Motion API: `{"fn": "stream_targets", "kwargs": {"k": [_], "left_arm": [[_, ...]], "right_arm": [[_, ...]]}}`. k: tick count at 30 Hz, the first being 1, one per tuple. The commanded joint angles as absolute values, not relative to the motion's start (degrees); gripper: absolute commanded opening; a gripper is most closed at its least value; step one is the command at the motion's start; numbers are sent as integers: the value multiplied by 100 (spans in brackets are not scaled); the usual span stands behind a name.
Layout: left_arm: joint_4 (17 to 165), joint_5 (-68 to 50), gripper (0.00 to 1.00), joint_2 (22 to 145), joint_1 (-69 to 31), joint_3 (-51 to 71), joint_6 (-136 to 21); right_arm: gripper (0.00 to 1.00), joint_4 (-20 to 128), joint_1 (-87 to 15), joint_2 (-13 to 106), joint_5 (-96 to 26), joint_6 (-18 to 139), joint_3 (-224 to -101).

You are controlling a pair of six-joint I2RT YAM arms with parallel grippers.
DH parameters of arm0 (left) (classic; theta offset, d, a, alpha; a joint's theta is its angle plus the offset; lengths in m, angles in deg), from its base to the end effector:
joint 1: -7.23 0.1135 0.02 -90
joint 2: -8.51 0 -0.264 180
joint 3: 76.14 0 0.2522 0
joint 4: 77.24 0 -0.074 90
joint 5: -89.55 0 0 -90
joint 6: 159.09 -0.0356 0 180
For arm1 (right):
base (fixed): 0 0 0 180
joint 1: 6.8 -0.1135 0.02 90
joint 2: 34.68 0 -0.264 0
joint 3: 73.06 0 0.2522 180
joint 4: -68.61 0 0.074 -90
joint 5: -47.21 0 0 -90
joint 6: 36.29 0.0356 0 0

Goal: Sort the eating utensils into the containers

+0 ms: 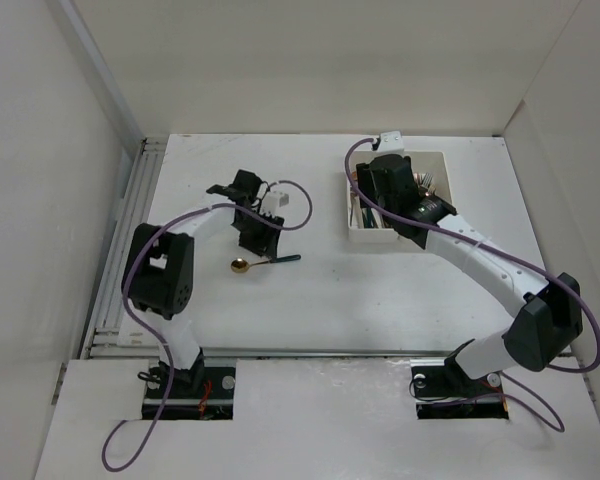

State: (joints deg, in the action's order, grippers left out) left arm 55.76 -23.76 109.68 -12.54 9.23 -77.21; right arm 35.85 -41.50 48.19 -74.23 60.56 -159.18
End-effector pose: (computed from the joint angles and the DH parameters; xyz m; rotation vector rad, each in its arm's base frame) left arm 0.3364 -0.1359 0.2089 0.7664 2.5380 -0.6084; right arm 0.2818 0.1725 0.3383 -0.1611 1.9998 -0.1116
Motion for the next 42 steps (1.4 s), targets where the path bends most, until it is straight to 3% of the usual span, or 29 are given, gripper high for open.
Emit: {"fn": "stream_targets", "kwargs": {"k": [1,9,16,24,28,38,42], "left_arm": [[4419,-2945,41,11126,-1359,915,-8313],[3688,-2955,37,11494,-1369,1137,-8921],[3960,-1971,56,12320,-1053,995,-8483],[4582,-951,60,12435,-859,1898,-8271],[4725,-1361,65,12881,-859,2611,-8429],[4909,-2698,65,13833,-1245,4369,-8210],[4814,-2481,66,13693,-1421,4309,-7964]], "right_arm": [[70,3771,-4160,4635,-7566,6101,-16038],[70,3719,-4160,4846,-7618,6048,-16205],[71,3771,-4160,5065,-7724,5881,-16399],[72,3824,-4160,5242,-7838,5670,-16645],[72,3824,-4160,5355,-7838,5618,-16767],[72,3771,-4160,5356,-7943,5565,-16829],[72,3719,-4160,5224,-8057,5565,-16707]]}}
